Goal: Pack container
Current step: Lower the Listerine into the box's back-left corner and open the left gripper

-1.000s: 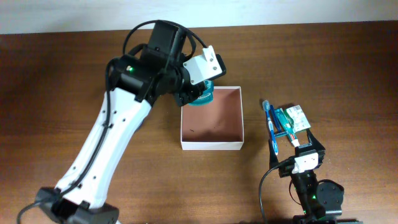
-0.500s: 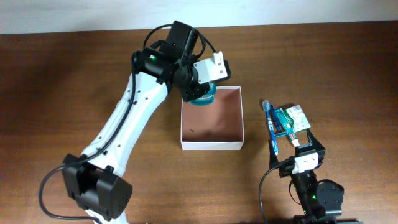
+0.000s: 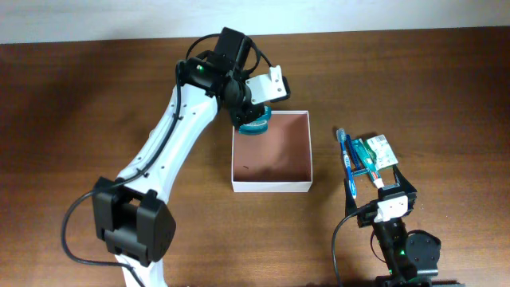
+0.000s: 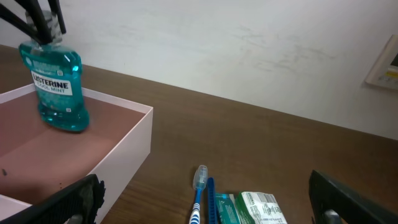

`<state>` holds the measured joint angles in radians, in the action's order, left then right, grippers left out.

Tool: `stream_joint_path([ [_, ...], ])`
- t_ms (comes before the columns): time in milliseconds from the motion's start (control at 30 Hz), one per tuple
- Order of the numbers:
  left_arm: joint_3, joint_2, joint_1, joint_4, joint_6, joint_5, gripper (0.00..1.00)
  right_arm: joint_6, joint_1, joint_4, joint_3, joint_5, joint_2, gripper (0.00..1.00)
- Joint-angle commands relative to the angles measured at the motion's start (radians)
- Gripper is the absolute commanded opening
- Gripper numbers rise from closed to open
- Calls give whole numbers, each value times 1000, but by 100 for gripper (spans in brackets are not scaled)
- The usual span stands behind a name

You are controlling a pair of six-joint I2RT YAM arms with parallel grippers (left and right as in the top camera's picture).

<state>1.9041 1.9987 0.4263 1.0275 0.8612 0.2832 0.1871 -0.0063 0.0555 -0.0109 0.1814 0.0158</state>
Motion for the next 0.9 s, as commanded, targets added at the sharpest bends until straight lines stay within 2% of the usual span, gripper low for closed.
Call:
stream_joint_path([
  [0, 29, 5, -17, -9, 23, 17, 19, -4, -8, 6, 5, -6, -10, 98],
  [567, 28, 62, -27, -20, 15, 16, 19, -4, -8, 6, 5, -6, -10, 98],
  [600, 28, 62, -29, -20, 15, 16, 30, -4, -8, 6, 5, -6, -10, 98],
  [667, 28, 62, -35, -21, 2, 16, 38, -4, -8, 6, 5, -6, -10, 98],
  [867, 28, 62, -51, -25, -4, 17, 46, -4, -8, 6, 5, -6, -10, 99],
])
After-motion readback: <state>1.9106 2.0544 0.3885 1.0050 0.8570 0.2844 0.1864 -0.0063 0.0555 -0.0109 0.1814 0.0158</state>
